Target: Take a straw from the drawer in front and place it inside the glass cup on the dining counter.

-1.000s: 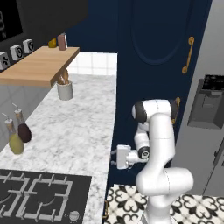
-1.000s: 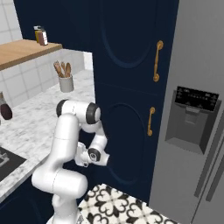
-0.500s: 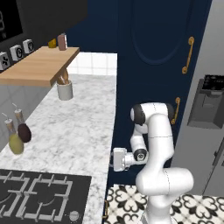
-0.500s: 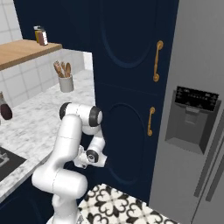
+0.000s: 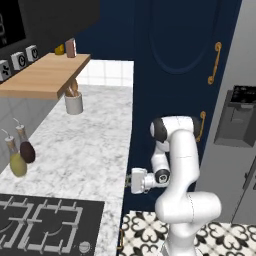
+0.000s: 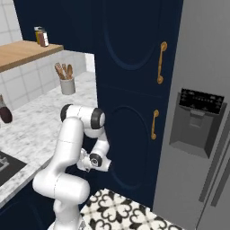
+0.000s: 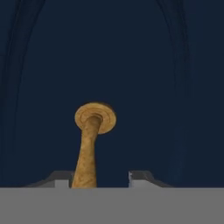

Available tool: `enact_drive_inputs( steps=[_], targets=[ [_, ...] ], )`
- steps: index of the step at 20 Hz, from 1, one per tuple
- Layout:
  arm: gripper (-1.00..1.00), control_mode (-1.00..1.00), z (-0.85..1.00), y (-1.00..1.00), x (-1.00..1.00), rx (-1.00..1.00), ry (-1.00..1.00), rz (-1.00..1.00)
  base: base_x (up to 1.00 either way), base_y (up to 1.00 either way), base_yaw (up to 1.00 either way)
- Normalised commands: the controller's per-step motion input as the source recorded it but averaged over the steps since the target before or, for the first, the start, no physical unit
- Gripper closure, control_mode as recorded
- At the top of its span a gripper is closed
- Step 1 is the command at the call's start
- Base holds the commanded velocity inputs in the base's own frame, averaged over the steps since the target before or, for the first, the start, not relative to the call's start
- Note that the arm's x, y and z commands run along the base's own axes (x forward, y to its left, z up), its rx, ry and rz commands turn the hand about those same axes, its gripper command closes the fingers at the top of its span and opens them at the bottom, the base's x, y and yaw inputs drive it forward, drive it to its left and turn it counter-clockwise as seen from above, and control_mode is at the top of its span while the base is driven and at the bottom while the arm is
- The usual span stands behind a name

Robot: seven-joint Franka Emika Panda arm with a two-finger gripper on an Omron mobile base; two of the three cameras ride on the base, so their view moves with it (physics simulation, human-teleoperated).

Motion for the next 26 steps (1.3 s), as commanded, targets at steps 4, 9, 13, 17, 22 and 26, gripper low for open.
enact_drive_inputs(
  steps=[4, 9, 13, 17, 22, 26],
  targets=[
    [1.00, -1.00, 0.00, -0.42, -0.64, 0.00, -0.11, -0.01, 0.00, 0.00, 0.00],
    [1.00, -1.00, 0.00, -0.90, -0.80, 0.00, -0.09, 0.00, 0.00, 0.00, 0.00],
    [1.00, -1.00, 0.00, -1.00, -0.86, 0.00, -0.04, 0.00, 0.00, 0.00, 0.00],
    [1.00, -1.00, 0.00, -1.00, -0.72, 0.00, 0.00, 0.00, 0.00, 0.00, 0.00],
    [-1.00, -1.00, 0.00, -1.00, -0.44, 0.00, 0.00, 0.00, 0.00, 0.00, 0.00],
    [-1.00, -1.00, 0.07, -0.97, -0.37, 0.00, 0.00, 0.00, 0.00, 0.00, 0.00]
  ],
)
